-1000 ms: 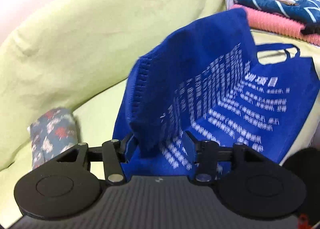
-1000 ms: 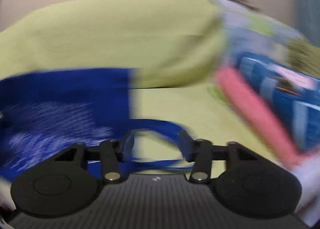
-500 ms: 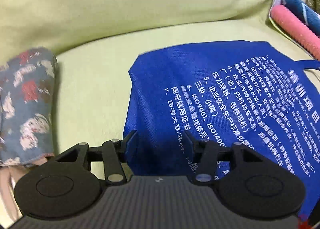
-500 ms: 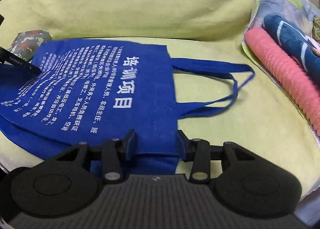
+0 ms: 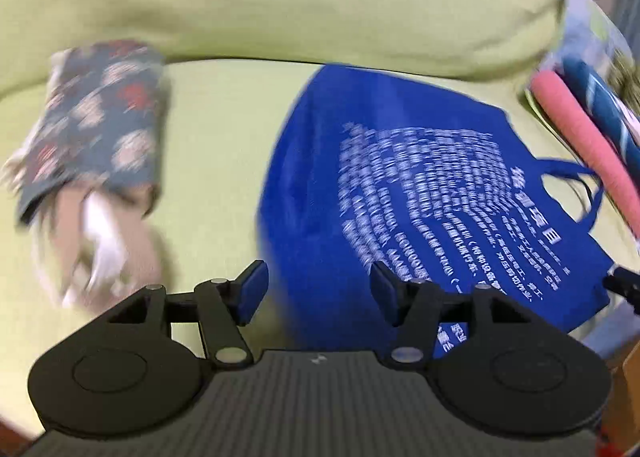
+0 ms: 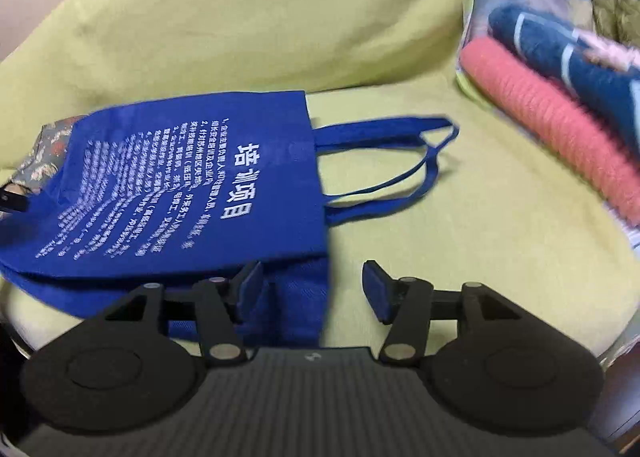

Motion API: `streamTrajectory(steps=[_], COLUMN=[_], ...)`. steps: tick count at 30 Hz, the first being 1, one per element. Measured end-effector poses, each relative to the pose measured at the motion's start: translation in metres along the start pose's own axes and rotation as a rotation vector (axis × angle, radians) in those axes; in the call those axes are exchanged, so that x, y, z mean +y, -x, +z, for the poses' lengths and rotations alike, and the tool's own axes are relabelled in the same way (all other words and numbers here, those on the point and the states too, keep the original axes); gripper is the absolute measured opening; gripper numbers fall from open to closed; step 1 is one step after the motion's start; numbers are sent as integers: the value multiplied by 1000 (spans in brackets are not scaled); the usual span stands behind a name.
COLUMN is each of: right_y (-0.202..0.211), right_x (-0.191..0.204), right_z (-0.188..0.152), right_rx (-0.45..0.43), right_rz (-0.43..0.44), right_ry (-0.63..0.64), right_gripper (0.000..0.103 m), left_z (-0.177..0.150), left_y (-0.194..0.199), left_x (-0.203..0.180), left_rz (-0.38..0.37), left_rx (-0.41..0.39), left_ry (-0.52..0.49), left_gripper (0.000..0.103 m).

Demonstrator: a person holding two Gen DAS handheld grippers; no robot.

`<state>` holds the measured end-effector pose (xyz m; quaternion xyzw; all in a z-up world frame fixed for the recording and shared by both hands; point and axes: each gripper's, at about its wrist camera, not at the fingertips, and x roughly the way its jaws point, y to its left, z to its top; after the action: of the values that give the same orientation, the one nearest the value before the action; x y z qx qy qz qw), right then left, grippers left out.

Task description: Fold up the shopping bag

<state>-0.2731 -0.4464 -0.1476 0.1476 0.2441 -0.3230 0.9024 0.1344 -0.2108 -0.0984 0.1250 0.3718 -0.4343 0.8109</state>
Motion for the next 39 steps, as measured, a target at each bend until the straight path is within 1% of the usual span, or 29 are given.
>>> streamTrajectory(steps=[2, 4, 6, 8, 9, 13, 15, 18, 20, 21, 23, 25, 26, 28, 29, 31, 33, 37, 39], right_y=[9, 17, 22, 26, 27, 27, 23, 15, 11, 9, 7, 7, 10, 17, 21, 24, 22, 7, -2], right_x=[3, 5, 7, 11, 15, 32, 38, 47, 56, 61, 72, 81, 82, 81, 79, 79, 84, 91, 95], right_z=[-1, 0, 1, 1, -1, -17, -27, -39, -44, -46, -48, -48, -45, -34, -29, -27, -33, -45, -49], right_rx=[-20, -54, -71, -83, -81, -59, -38, -22, -41, -59, -94, -133, -154, -175, -176, -172, -172, -159, -164], right_rz=[-16, -20, -4, 9, 11, -5, -10, -22, -42, -51, -56, -54, -40, 15, 52, 86, 79, 34, 19], right_ry=[44, 71, 99, 142, 183, 383, 452, 509, 563, 602, 686, 761, 760, 705, 670, 677, 755, 933, 997], right_gripper=[51, 46, 46, 46, 48, 71, 75, 76, 76, 76, 77, 76, 75, 69, 69, 74, 81, 82, 82], left_z=[-8, -14, -20, -27, -33, -68, -88, -108, -118, -122, -125, -128, -129, -130, -131, -137, -145, -161, -163], left_y=[15, 27, 34, 36, 37, 38, 35, 18, 6, 1, -7, -12, -13, -13, -12, -4, 6, 14, 6], left_x=[-5, -16, -32, -52, -62, -96, -109, -117, -118, -117, -114, -112, -111, -110, -108, -103, -100, -97, -97], left_rz=[19, 40, 65, 94, 107, 128, 150, 230, 292, 311, 324, 334, 339, 350, 353, 350, 333, 303, 329], left_rx=[-40, -83, -115, -130, -133, -142, -144, -133, -130, -136, -134, -137, -139, -142, -143, -143, -130, -114, -117], left_ry=[-10, -78, -184, -339, -421, -774, -946, -1133, -1224, -1262, -1294, -1308, -1305, -1280, -1275, -1281, -1305, -1407, -1452], left_gripper=[57, 57, 57, 58, 59, 61, 62, 63, 63, 63, 63, 60, 60, 60, 60, 60, 60, 61, 61])
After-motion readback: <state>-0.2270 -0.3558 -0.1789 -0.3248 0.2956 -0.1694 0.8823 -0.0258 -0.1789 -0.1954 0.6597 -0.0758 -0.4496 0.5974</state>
